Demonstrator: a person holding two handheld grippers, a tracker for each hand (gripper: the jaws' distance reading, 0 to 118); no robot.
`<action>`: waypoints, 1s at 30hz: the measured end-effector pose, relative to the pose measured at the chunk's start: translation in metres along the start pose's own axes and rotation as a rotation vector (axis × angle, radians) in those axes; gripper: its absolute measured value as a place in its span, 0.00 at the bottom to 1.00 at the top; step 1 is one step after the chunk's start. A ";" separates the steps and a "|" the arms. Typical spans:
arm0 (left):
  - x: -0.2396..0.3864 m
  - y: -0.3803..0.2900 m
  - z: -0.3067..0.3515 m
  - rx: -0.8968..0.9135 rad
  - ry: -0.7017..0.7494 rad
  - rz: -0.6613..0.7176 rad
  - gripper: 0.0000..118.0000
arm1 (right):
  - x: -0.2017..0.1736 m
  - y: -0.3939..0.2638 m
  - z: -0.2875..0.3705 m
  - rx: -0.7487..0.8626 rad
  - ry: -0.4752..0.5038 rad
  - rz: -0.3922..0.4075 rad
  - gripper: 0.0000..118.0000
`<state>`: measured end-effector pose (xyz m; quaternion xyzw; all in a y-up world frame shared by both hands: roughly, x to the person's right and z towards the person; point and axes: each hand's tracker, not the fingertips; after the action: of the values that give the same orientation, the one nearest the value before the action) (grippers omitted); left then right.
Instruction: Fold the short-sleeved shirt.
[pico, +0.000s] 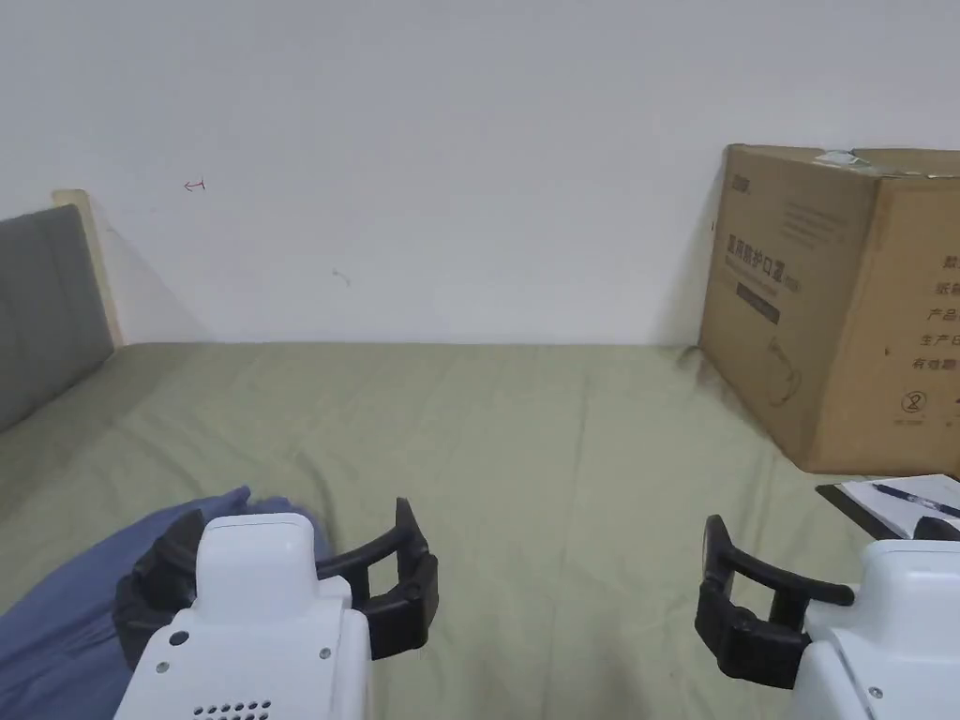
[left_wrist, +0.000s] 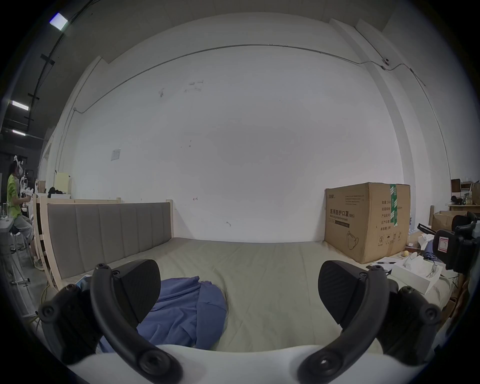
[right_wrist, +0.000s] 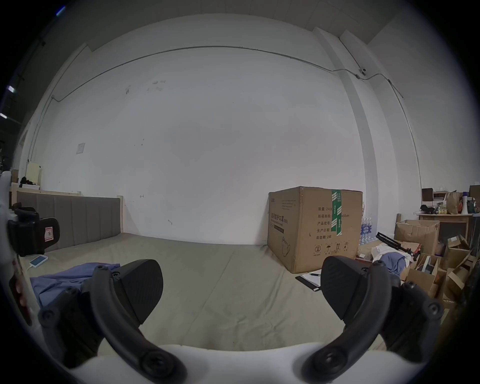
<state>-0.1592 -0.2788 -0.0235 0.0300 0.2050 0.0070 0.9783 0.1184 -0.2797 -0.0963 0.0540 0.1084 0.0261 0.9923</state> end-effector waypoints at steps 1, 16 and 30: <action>0.000 0.000 0.000 0.000 0.001 -0.001 1.00 | 0.000 0.000 0.000 0.002 0.000 0.001 1.00; -0.001 0.001 0.003 0.000 0.006 -0.002 1.00 | 0.001 0.001 0.002 -0.002 -0.003 -0.011 1.00; 0.042 0.017 0.005 0.139 0.042 -0.494 1.00 | 0.056 -0.024 -0.022 -0.242 -0.029 -0.909 1.00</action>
<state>-0.1190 -0.2608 -0.0348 0.0463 0.2263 -0.2457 0.9414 0.1693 -0.2974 -0.1322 -0.1148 0.1035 -0.3996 0.9036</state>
